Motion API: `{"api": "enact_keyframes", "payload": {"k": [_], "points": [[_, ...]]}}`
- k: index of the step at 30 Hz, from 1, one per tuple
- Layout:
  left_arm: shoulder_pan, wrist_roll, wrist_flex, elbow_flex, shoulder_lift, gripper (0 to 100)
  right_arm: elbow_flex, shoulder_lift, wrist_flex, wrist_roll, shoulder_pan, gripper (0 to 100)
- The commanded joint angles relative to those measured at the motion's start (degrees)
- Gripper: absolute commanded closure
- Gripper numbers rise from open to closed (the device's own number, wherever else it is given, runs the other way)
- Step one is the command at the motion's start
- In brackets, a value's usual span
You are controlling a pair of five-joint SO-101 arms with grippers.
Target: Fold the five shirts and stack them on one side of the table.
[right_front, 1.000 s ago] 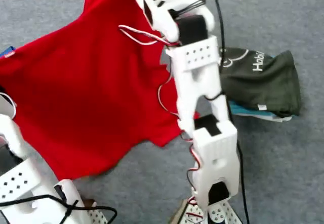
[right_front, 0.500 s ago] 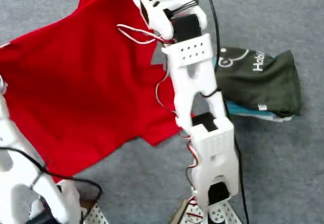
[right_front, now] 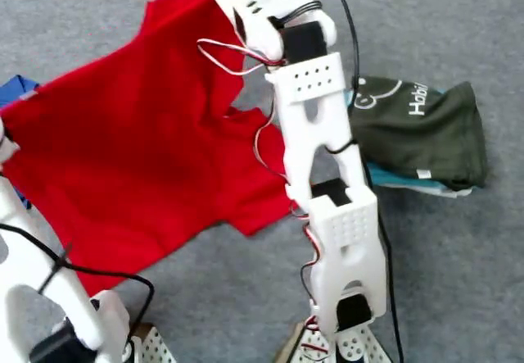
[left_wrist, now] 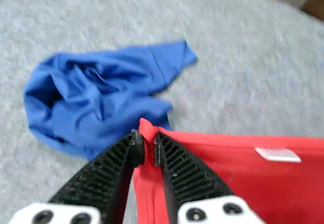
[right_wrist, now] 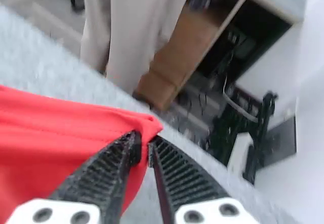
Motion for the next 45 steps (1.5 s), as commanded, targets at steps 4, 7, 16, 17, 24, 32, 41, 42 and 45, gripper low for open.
{"api": "enact_keyframes", "payload": {"k": [4, 7, 16, 17, 24, 32, 41, 42, 45], "points": [[5.5, -2.9, 3.6, 11.9, -17.1, 98, -7.9, -0.6, 10.9, 9.6, 1.9, 99.5], [6.4, -5.1, 3.6, 20.6, -25.6, 98, -10.2, -0.3, 17.4, 15.1, 2.1, 99.5], [2.7, -13.3, 3.5, 39.4, -39.3, 98, -13.1, -0.3, 35.5, 25.3, 2.2, 99.5], [2.1, -14.0, 4.0, 40.3, -39.8, 98, -12.8, -0.6, 35.5, 25.2, 2.7, 99.5], [-0.2, -17.1, 4.1, 44.7, -40.3, 98, -9.0, -1.1, 35.6, 25.5, 4.4, 99.5], [-0.5, -17.1, 6.1, 46.9, -40.3, 98, 11.3, -11.7, 35.6, 26.8, 0.2, 99.5], [-0.2, -18.3, 7.2, 51.3, -40.3, 98, 38.7, -22.1, 28.6, 29.1, 6.6, 99.5], [-0.2, -19.4, 7.2, 52.3, -40.3, 98, 41.7, -23.2, 28.0, 29.6, 7.1, 99.5], [-0.4, -20.5, 7.2, 55.0, -40.3, 98, 51.2, -26.9, 24.5, 31.0, 7.3, 99.5]]}}
